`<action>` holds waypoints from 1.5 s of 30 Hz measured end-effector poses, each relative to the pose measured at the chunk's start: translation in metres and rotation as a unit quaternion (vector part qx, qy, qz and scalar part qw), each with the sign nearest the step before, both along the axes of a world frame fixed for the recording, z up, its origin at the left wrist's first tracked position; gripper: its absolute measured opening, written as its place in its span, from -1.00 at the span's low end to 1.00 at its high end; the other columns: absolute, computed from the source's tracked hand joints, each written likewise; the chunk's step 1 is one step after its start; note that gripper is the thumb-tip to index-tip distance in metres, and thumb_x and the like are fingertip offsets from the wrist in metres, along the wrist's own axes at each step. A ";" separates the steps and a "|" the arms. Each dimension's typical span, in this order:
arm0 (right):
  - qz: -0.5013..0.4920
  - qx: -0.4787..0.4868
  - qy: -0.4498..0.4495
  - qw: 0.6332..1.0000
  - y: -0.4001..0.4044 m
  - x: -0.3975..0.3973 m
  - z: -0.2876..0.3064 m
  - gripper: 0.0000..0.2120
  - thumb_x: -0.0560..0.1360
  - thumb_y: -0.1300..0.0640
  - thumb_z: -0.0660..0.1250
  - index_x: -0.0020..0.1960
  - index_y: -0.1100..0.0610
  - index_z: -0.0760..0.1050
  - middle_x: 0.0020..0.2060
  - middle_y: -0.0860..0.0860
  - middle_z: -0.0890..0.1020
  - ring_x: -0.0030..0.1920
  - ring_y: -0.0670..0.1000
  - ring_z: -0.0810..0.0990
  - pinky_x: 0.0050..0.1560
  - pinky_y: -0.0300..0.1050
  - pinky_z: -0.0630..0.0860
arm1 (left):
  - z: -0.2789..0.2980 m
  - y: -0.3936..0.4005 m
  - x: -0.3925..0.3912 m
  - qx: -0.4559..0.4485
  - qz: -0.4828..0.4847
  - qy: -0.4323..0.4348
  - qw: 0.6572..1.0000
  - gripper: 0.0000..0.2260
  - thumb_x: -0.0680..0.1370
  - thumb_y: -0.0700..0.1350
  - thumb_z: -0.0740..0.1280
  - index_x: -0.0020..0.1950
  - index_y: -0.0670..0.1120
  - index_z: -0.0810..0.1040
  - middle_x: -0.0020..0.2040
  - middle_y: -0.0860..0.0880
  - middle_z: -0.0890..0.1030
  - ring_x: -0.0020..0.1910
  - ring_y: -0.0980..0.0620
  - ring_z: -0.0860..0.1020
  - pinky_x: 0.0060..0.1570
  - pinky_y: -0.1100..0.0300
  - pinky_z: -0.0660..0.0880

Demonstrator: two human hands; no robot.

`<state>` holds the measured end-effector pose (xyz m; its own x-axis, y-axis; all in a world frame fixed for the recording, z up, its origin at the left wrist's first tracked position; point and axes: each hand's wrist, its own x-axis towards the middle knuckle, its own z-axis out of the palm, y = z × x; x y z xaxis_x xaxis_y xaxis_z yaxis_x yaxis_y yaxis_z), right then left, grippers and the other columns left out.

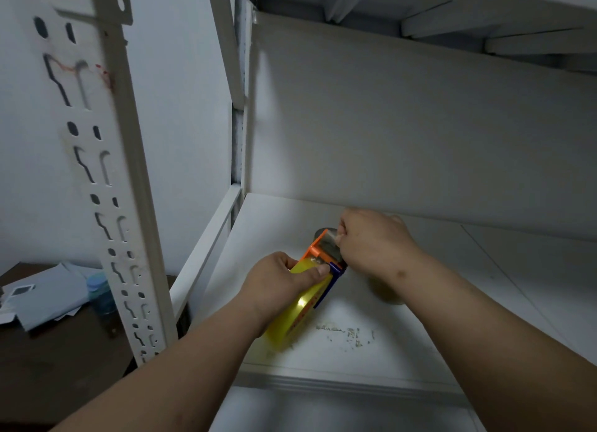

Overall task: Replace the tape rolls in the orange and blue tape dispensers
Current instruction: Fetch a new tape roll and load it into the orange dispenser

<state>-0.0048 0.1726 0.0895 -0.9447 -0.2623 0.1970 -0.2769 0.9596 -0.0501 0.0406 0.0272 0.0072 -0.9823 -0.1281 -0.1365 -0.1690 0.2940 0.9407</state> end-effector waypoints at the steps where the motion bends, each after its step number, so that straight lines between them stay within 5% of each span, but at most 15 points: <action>1: 0.003 0.001 0.005 1.000 0.000 0.001 -0.001 -0.96 0.47 0.12 0.20 -0.11 0.05 0.42 -0.26 -0.03 0.49 -0.21 0.08 0.43 -0.09 -0.05 0.24 | 0.000 0.001 0.000 -0.010 0.003 0.001 1.000 -0.57 0.32 0.28 0.50 -0.12 -0.05 0.55 -0.14 -0.05 0.70 -0.16 -0.02 0.68 -0.05 -0.03 0.63; 5: 0.017 0.001 0.023 1.000 0.001 0.004 -0.005 -0.97 0.48 0.10 0.21 -0.11 0.06 0.39 -0.26 -0.03 0.48 -0.21 0.09 0.43 -0.09 -0.04 0.21 | 0.002 -0.005 0.004 0.035 -0.041 -0.032 0.998 -0.57 0.32 0.23 0.53 -0.04 -0.06 0.61 -0.10 -0.08 0.73 -0.14 -0.04 0.70 -0.10 0.04 0.63; 9: 0.036 0.009 0.027 0.999 0.001 0.007 -0.003 -0.96 0.47 0.12 0.21 -0.08 0.06 0.38 -0.21 -0.01 0.50 -0.10 0.12 0.52 -0.08 -0.05 0.22 | 0.000 -0.008 0.013 0.119 -0.128 -0.090 0.980 -0.48 0.23 -0.03 0.55 0.16 -0.10 0.59 0.03 -0.18 0.72 0.01 -0.19 0.69 0.07 -0.10 0.62; 12: 0.042 0.012 0.036 0.998 0.002 0.011 -0.001 -0.98 0.48 0.13 0.21 -0.10 0.05 0.37 -0.15 0.01 0.58 -0.17 0.10 0.47 -0.08 -0.05 0.22 | -0.004 -0.007 0.014 0.134 -0.132 -0.076 0.979 -0.56 0.34 -0.07 0.58 0.17 -0.13 0.60 0.05 -0.17 0.72 0.05 -0.18 0.68 0.12 -0.09 0.61; 17: 0.045 0.000 0.073 0.996 0.003 0.016 0.005 -0.93 0.46 0.18 0.20 -0.05 0.08 0.39 -0.12 0.03 0.59 -0.03 0.15 0.57 -0.09 -0.06 0.25 | -0.008 -0.001 0.011 0.067 -0.057 -0.013 0.996 -0.72 0.37 0.10 0.56 -0.06 -0.02 0.64 -0.13 -0.07 0.74 -0.15 -0.04 0.71 -0.17 0.11 0.63; 22: 0.065 -0.017 0.098 0.993 0.005 0.018 0.024 -0.93 0.46 0.20 0.20 -0.06 0.10 0.38 -0.10 0.05 0.59 -0.12 0.15 0.55 -0.12 -0.03 0.30 | -0.009 0.004 0.005 0.000 0.005 0.015 1.000 -0.63 0.35 0.29 0.48 -0.19 -0.01 0.63 -0.25 -0.02 0.73 -0.24 0.00 0.70 -0.11 0.03 0.66; 26: 0.048 -0.046 0.093 0.993 0.008 0.018 0.022 -0.92 0.46 0.24 0.19 -0.06 0.12 0.38 -0.11 0.06 0.57 -0.14 0.16 0.54 -0.14 -0.04 0.34 | -0.008 0.002 0.005 0.030 -0.012 0.003 0.999 -0.57 0.32 0.34 0.46 -0.10 0.01 0.66 -0.20 -0.02 0.74 -0.21 0.01 0.71 -0.12 0.07 0.66; 32: 0.033 -0.060 0.065 0.996 0.010 0.010 0.021 -0.90 0.46 0.27 0.18 -0.03 0.16 0.37 -0.10 0.11 0.54 -0.13 0.20 0.53 -0.16 -0.02 0.42 | -0.008 -0.009 0.007 0.127 -0.148 -0.064 0.979 -0.36 0.14 0.06 0.54 0.21 -0.04 0.57 0.08 -0.15 0.70 0.08 -0.19 0.66 0.18 -0.18 0.57; 45: 0.037 -0.097 0.073 0.992 0.011 0.010 0.019 -0.93 0.48 0.27 0.18 -0.04 0.17 0.39 -0.05 0.13 0.55 -0.10 0.20 0.54 -0.16 0.01 0.48 | -0.016 -0.003 0.001 0.088 -0.067 -0.001 0.994 -0.52 0.28 0.24 0.47 0.09 0.02 0.59 0.01 -0.06 0.72 -0.02 -0.10 0.69 0.11 -0.14 0.60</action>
<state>0.0052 0.1834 0.1087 -0.8824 -0.2729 0.3832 -0.3631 0.9130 -0.1860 0.0418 0.0243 -0.0090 -0.9887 0.0296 -0.1471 -0.1414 0.1449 0.9793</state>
